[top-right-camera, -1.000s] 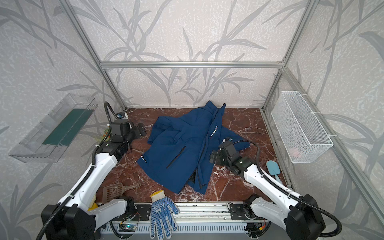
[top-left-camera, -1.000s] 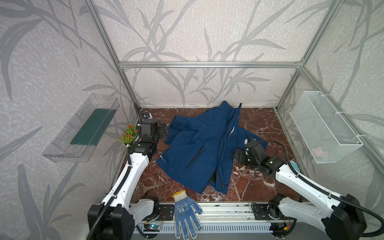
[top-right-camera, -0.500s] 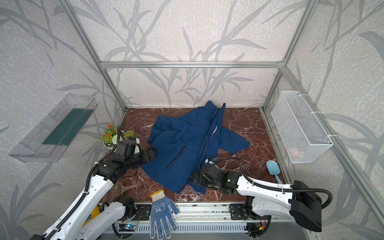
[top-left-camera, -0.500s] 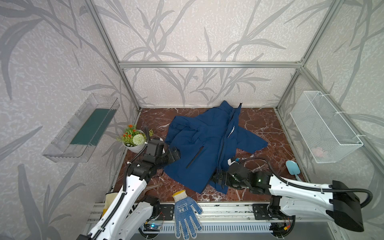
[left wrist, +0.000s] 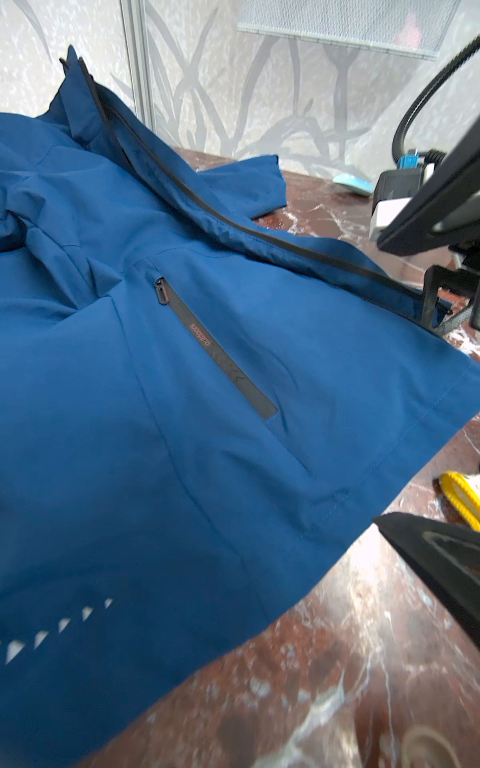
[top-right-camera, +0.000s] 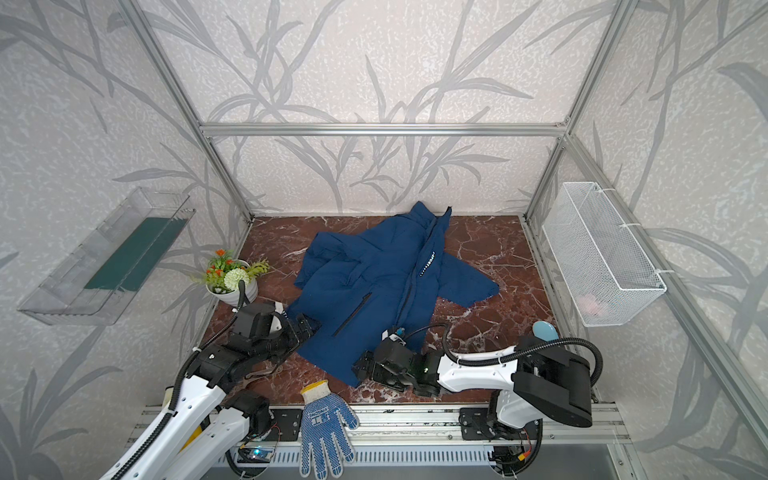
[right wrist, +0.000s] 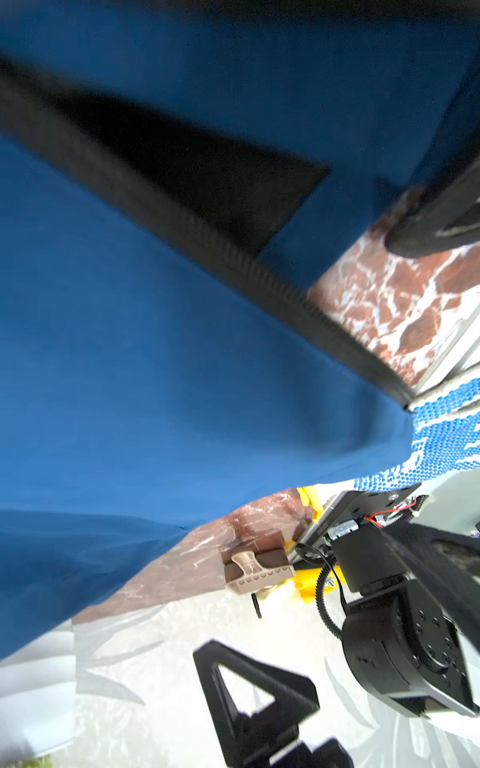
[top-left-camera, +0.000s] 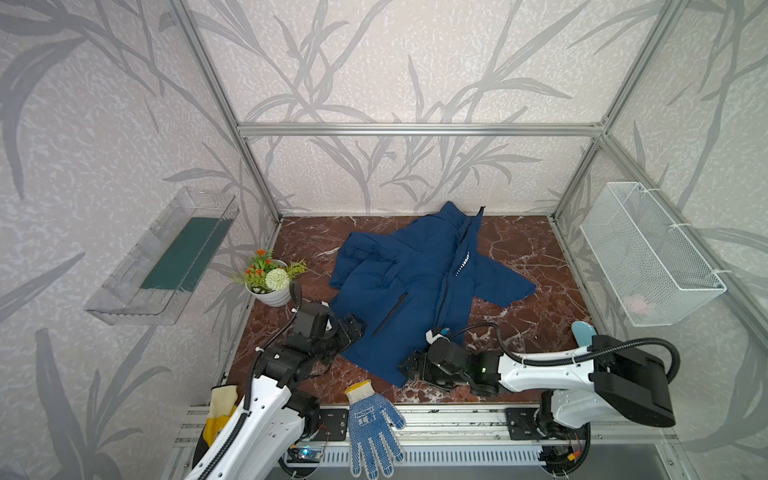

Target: Zip up the jacket

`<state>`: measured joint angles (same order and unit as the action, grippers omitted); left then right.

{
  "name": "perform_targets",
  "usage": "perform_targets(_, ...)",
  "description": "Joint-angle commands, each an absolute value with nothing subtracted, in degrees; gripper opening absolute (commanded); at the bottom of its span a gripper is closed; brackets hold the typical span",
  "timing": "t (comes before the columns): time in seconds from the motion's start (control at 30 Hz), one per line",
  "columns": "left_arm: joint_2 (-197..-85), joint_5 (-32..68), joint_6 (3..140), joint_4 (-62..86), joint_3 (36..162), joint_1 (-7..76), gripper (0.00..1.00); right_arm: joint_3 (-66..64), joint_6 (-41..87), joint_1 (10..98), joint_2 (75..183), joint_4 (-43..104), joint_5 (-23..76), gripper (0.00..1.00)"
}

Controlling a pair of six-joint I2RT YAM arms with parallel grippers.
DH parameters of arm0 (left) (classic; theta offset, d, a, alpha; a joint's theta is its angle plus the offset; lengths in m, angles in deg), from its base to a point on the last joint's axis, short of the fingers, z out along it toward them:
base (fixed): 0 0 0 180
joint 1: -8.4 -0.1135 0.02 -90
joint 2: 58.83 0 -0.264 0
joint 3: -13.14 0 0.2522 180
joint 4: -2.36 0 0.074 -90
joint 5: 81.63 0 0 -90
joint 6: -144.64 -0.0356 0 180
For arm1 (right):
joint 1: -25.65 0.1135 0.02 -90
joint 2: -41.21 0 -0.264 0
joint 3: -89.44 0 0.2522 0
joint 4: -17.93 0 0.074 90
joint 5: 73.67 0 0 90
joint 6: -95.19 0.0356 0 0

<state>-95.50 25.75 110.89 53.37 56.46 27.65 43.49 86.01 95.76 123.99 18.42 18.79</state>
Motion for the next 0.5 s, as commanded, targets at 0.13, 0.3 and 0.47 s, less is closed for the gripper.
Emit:
perform_targets(0.13, -94.3, 28.8, 116.3, 52.8, 53.5, 29.9, 0.98, 45.2, 84.7, 96.1, 126.3, 2.7, 17.2, 0.83)
perform_targets(0.3, -94.3, 26.8, 115.4, 55.6, 54.6, 31.1, 0.98, 45.8, 84.2, 96.1, 126.6, 1.2, 17.3, 0.64)
perform_targets(0.47, -95.3, 27.2, 115.4, 56.1, 55.6, 31.6, 0.97, 47.8, 83.9, 96.1, 124.5, 0.1, 16.9, 0.62)
